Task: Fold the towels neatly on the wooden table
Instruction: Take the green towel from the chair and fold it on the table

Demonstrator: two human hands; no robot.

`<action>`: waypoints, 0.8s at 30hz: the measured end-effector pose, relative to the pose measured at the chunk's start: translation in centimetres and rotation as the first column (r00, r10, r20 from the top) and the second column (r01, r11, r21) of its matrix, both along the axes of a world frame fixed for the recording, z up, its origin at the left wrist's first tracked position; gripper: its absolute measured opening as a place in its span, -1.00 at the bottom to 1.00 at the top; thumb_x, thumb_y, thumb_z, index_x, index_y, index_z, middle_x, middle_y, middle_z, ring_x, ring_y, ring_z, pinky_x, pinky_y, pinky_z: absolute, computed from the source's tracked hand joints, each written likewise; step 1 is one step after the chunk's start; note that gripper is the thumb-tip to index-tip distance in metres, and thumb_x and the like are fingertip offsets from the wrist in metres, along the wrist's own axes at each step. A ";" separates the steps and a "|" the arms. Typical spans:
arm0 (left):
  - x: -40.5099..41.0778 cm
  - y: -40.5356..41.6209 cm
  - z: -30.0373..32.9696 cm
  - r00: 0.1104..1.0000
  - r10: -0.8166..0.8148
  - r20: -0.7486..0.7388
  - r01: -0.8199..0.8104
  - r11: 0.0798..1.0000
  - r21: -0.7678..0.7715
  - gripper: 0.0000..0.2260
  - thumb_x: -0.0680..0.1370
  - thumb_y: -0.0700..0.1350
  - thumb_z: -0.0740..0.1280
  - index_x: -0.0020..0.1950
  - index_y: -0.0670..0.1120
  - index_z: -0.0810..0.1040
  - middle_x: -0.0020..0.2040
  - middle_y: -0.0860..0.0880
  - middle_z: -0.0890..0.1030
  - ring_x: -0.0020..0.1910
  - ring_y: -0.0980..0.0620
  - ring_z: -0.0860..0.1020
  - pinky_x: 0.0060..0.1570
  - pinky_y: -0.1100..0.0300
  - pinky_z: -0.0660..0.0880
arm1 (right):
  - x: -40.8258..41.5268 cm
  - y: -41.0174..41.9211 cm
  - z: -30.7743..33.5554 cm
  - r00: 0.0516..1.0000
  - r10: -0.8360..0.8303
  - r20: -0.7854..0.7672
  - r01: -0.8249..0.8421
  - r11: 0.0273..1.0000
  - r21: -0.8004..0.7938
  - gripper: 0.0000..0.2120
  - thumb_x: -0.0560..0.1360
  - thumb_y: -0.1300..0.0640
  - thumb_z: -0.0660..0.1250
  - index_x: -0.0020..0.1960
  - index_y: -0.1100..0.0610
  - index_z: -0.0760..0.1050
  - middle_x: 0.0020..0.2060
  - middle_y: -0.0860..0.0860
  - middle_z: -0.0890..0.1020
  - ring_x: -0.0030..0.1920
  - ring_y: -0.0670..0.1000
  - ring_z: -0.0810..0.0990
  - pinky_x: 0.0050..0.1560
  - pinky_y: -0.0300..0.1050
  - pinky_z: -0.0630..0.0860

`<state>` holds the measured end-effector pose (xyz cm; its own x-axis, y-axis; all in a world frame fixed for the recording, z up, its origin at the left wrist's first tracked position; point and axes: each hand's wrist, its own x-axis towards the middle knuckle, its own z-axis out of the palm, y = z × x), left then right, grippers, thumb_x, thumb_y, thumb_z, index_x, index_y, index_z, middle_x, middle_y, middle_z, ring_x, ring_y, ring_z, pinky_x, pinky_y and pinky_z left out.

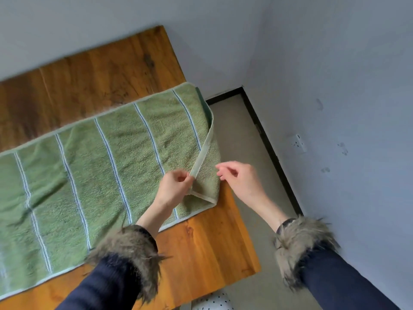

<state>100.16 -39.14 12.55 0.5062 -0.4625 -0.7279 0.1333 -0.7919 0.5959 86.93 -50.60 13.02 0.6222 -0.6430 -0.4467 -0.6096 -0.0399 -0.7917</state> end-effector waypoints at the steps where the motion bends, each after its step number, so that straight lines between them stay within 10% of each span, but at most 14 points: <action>1: 0.0 0.4 -0.2 1.000 -0.003 0.001 0.003 1.000 -0.013 -0.85 0.54 -0.18 0.28 -0.22 -0.11 0.54 -0.33 -0.02 0.57 -0.32 0.03 0.51 -0.17 0.08 0.52 | 0.8 -1.1 -0.1 0.998 -0.056 -0.013 0.055 0.998 -0.014 -0.82 0.54 0.21 0.24 0.01 0.15 0.62 -0.19 0.01 0.66 -0.18 -0.06 0.62 -0.08 -0.34 0.48; 10: 0.1 2.1 -1.5 0.989 -0.122 0.079 0.127 0.990 -0.061 -0.89 0.55 -0.14 0.29 -0.18 0.00 0.50 -0.29 0.05 0.59 -0.24 0.04 0.58 -0.13 0.19 0.52 | 13.2 -9.9 -5.8 0.939 -0.278 -0.201 0.319 0.923 0.214 -0.69 0.53 -0.03 0.20 -0.21 0.18 0.50 -0.23 0.11 0.57 -0.13 0.08 0.53 -0.09 -0.06 0.45; 13: 0.5 2.3 -1.7 0.987 -0.149 0.065 0.154 0.984 -0.088 -0.89 0.55 -0.14 0.29 -0.18 0.00 0.50 -0.28 0.05 0.60 -0.21 0.02 0.61 -0.09 0.16 0.55 | 15.7 -11.2 -6.8 0.922 -0.328 -0.207 0.377 0.885 0.273 -0.62 0.46 -0.07 0.31 0.08 0.22 0.53 0.00 0.10 0.62 0.04 0.10 0.59 0.09 -0.01 0.54; 24: -0.1 2.7 -1.1 0.970 -0.177 0.165 0.199 0.972 -0.127 -0.88 0.58 -0.08 0.24 -0.11 -0.08 0.50 -0.24 0.03 0.60 -0.23 0.07 0.56 -0.19 0.28 0.45 | 17.6 -11.9 -3.5 0.947 -0.233 -0.220 0.239 0.971 0.004 -0.86 0.45 0.14 0.33 -0.23 0.20 0.54 -0.18 0.15 0.59 -0.12 0.05 0.55 -0.01 0.02 0.50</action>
